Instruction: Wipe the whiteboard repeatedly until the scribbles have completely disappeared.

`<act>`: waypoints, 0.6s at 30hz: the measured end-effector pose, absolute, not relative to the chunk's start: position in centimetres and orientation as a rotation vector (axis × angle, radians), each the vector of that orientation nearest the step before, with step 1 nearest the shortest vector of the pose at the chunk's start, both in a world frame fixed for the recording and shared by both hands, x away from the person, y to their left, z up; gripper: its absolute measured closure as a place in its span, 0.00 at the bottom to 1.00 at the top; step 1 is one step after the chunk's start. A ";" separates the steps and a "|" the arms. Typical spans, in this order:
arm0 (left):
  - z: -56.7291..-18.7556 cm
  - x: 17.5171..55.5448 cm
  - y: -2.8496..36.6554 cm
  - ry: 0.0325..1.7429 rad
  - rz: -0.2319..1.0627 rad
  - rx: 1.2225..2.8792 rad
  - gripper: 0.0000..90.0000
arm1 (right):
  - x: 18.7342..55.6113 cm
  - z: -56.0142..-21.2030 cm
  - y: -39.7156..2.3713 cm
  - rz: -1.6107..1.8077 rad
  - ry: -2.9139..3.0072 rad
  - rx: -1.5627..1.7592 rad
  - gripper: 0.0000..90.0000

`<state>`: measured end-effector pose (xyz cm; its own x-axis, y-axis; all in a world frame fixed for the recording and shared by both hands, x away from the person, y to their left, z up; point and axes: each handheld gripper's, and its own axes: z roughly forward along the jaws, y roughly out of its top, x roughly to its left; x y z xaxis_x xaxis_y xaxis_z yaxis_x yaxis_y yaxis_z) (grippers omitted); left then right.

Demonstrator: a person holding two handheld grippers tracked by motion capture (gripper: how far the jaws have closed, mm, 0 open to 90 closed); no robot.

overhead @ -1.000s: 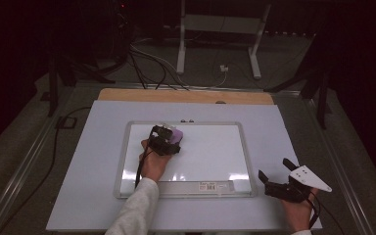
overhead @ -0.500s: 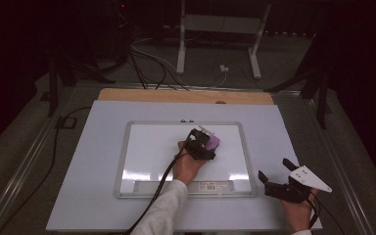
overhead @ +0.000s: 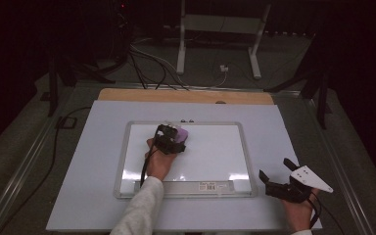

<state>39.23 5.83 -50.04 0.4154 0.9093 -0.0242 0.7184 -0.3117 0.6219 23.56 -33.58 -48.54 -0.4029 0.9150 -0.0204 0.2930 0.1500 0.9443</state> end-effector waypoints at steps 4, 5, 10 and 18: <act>-49.8 38.5 7.7 1.388 0.458 2.083 0.46 | 23.6 -48.6 -33.5 1.261 1.801 1.156 0.00; -49.7 38.3 8.0 1.385 0.460 2.075 0.46 | 23.7 -48.6 -33.5 1.258 1.804 1.158 0.00; -48.6 36.8 9.3 1.377 0.456 2.003 0.46 | 23.6 -48.6 -33.5 1.259 1.801 1.159 0.00; -47.6 34.3 10.7 1.373 0.488 1.950 0.46 | 23.5 -48.6 -33.6 1.259 1.797 1.158 0.00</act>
